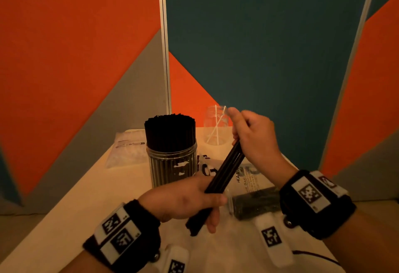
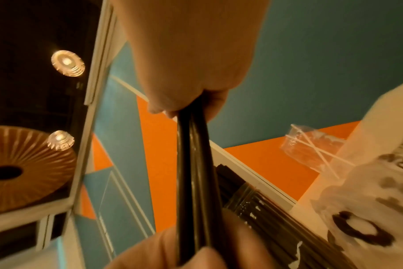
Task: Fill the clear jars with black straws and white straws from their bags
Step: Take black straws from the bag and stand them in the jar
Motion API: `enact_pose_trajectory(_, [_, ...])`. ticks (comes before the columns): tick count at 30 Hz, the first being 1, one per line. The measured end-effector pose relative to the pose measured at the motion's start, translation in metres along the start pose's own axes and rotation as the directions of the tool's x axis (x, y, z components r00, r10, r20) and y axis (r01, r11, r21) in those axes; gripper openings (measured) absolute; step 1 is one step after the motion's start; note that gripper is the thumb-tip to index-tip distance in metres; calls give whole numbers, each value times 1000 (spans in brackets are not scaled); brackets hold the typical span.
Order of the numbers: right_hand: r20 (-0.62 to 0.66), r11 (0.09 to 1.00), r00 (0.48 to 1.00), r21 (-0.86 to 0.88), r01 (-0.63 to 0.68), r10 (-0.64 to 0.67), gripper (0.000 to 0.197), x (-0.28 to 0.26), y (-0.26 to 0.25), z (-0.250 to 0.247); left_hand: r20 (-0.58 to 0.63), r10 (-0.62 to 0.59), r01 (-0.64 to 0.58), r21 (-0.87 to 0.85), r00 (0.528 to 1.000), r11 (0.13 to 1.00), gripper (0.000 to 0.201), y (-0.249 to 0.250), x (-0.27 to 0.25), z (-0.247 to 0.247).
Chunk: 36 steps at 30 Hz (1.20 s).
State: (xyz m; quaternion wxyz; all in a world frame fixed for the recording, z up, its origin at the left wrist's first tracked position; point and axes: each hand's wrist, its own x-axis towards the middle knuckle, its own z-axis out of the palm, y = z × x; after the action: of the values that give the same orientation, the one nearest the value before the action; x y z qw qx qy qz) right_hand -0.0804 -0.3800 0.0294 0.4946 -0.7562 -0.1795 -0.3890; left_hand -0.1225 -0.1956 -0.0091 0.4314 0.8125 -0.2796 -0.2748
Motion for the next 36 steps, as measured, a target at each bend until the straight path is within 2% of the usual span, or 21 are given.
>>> enact_pose_trajectory(2, [30,989,989,-34,147,-146,52,2,-13,14,12,-28,28,-35,1000,999,25,-4,5,-1])
enact_pose_trajectory(4, [106,956,956,-81,282,-273,53,3,-26,26,-10,-39,39,-13,999,999,23,-8,9,-5])
enact_pose_trajectory(6, [204,945,930,-53,322,-305,50,7,-34,36,-48,-40,40,1,998,999,20,-13,9,-10])
enact_pose_trajectory(7, [227,956,931,7,293,-287,50,11,-36,40,-75,-39,39,2,996,999,18,-16,7,-14])
enact_pose_trajectory(10, [236,966,962,248,74,-134,53,32,-34,48,-203,-14,27,62,979,998,17,-28,-3,-27])
enact_pose_trajectory(11, [264,967,958,253,40,-109,46,41,-31,51,-254,0,26,103,967,994,17,-31,-8,-32])
enact_pose_trajectory(12, [325,983,940,181,44,-102,36,49,-24,54,-296,17,25,138,955,990,18,-32,-13,-36])
enact_pose_trajectory(13, [438,996,894,45,81,-93,33,56,-17,58,-323,35,15,151,946,988,17,-33,-18,-40])
enact_pose_trajectory(15, [695,961,719,-190,199,-11,61,66,-1,67,-365,74,-28,129,928,991,13,-33,-26,-47])
enact_pose_trajectory(16, [770,939,637,-244,242,36,75,68,5,72,-393,96,-48,131,915,990,11,-32,-30,-51])
enact_pose_trajectory(17, [810,925,583,-266,272,62,85,68,11,78,-422,121,-65,145,899,987,12,-31,-33,-54])
enact_pose_trajectory(18, [829,917,555,-274,291,71,89,68,16,83,-447,148,-85,159,882,984,14,-31,-36,-57])
enact_pose_trajectory(20, [823,909,563,-292,297,80,86,67,25,93,-497,189,-119,170,847,978,15,-29,-41,-61])
enact_pose_trajectory(22, [787,921,614,-283,269,62,74,66,29,97,-548,233,-150,192,804,970,14,-25,-42,-64])
enact_pose_trajectory(25, [741,943,672,-227,245,3,60,66,32,98,-639,294,-231,183,711,956,10,-19,-40,-69])
enact_pose_trajectory(27, [726,942,687,-208,263,-32,55,66,33,97,-687,324,-264,195,650,944,15,-15,-38,-73])
enact_pose_trajectory(31, [693,959,718,-155,239,-67,50,61,32,98,-733,408,-251,322,544,913,15,-10,-29,-80])
enact_pose_trajectory(33, [686,961,723,-138,241,-83,46,60,33,99,-736,412,-226,345,536,911,16,-11,-21,-82])
enact_pose_trajectory(36, [702,961,709,-149,234,-64,43,63,32,99,-704,438,-192,404,558,894,18,-17,-13,-82])
